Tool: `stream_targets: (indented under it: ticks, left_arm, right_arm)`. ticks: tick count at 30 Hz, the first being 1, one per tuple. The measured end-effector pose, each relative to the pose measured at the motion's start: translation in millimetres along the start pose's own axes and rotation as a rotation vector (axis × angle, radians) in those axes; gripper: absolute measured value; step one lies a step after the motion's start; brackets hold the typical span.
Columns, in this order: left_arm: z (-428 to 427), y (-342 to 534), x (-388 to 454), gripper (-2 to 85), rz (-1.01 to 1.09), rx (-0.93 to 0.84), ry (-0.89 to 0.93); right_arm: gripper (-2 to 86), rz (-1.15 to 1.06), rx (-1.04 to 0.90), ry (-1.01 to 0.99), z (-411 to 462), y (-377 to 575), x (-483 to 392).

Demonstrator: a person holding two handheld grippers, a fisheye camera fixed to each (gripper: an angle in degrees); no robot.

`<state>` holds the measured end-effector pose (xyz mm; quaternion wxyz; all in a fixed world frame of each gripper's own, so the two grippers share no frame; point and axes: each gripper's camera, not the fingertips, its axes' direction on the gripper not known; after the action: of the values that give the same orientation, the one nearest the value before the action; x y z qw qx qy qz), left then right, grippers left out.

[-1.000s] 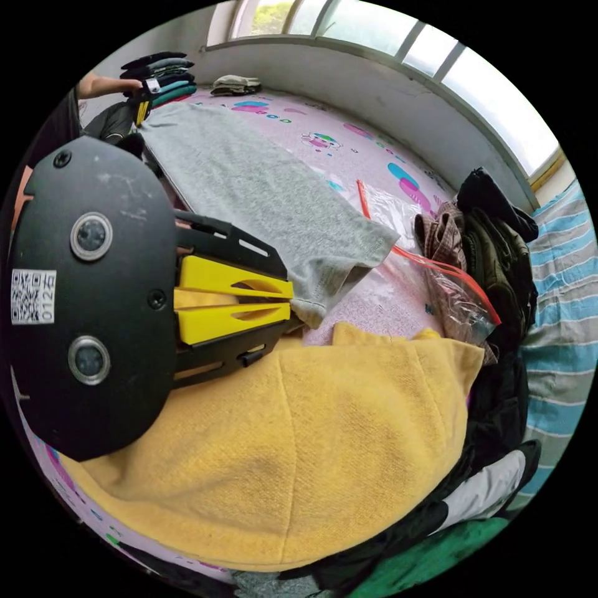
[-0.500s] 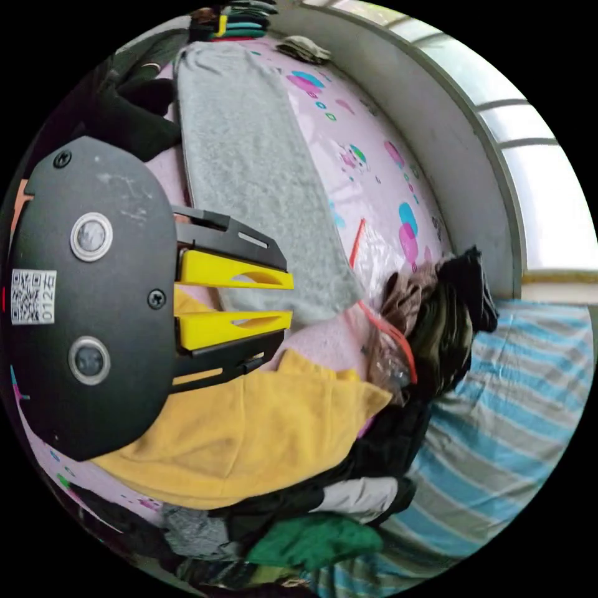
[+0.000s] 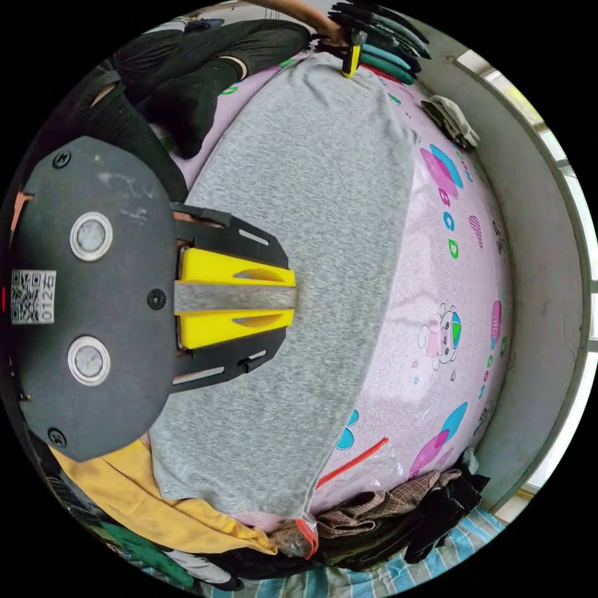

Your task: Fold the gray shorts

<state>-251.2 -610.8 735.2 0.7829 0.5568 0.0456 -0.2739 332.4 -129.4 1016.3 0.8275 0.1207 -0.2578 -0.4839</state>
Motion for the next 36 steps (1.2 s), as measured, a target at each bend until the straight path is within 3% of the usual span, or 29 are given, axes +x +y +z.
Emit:
stream_targets:
  ticks: [6,11,16,19,21,23,26,36]
  left_arm:
    - [-3,4,-30,0.2,-0.060,0.026,0.111]
    - [-11,1,-37,0.0,-0.106,0.072,0.005]
    - [-16,8,-27,0.1,-0.002,0.040,-0.089]
    - [-24,24,-25,0.4,0.046,0.041,-0.128]
    - [-32,36,-23,0.5,0.049,0.057,-0.142]
    - [-38,47,-21,0.5,0.059,0.068,-0.148]
    - [-39,62,-19,0.5,0.066,0.073,-0.154]
    - [-61,83,-34,0.7,-0.004,0.170,-0.018]
  right_arm:
    - [5.6,0.008,0.039,-0.026,9,-26,9]
    - [5.1,-0.034,0.015,-0.080,19,-70,21]
    - [5.0,0.039,-0.007,-0.184,15,-58,52]
    - [4.3,0.181,0.124,-0.222,-12,-4,99]
    - [4.1,0.339,0.219,-0.146,-32,41,139]
    - [6.0,0.671,0.305,-0.014,-56,115,203]
    - [6.7,0.997,0.341,-0.025,-66,199,262]
    - [7.9,1.226,0.337,-0.343,-25,268,307]
